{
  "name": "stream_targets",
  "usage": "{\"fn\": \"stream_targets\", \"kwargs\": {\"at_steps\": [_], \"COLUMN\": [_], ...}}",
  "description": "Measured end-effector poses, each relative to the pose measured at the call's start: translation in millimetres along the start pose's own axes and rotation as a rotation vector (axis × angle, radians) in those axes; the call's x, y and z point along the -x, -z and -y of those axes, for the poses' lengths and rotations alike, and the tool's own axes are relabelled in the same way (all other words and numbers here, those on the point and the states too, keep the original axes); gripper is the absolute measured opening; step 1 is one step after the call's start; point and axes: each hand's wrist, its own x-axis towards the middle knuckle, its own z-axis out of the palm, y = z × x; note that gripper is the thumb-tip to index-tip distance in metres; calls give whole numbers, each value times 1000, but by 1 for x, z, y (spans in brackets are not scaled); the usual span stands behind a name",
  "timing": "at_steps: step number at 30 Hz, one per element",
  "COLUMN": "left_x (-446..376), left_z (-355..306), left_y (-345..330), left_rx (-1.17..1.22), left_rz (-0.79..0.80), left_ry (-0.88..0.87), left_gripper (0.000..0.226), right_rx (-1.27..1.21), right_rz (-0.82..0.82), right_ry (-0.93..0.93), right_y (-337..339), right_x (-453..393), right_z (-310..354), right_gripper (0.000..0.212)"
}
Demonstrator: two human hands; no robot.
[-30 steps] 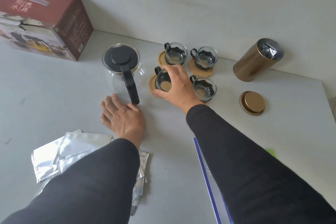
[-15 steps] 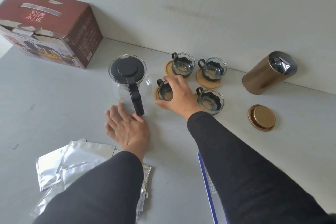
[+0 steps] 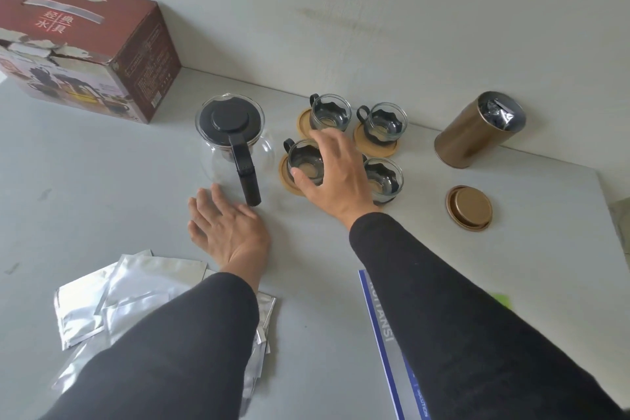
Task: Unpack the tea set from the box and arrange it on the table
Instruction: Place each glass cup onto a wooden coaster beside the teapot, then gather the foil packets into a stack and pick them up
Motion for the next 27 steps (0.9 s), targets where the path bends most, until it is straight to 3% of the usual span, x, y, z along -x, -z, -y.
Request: {"fn": "stream_targets", "kwargs": {"at_steps": [5, 9, 13, 20, 24, 27], "left_x": [0, -11, -33, -56, -51, -32], "left_z": [4, 20, 43, 126, 167, 187], "left_y": [10, 36, 83, 164, 185, 185], "left_rx": [84, 20, 109, -82, -115, -206], "left_rz": [96, 369, 589, 512, 568, 576], "left_ry": [-57, -177, -256, -119, 27, 19], "left_gripper": [57, 68, 58, 59, 75, 88], "right_rx": [45, 85, 87, -49, -35, -140], "right_rz": [-41, -71, -17, 83, 238, 328], "right_ry": [-83, -195, -361, -674, -805, -896], "right_y": [14, 23, 30, 25, 12, 0], "right_x": [39, 85, 126, 174, 185, 191], "right_z": [19, 45, 82, 137, 161, 174], "right_gripper": [62, 61, 55, 60, 70, 81]}}
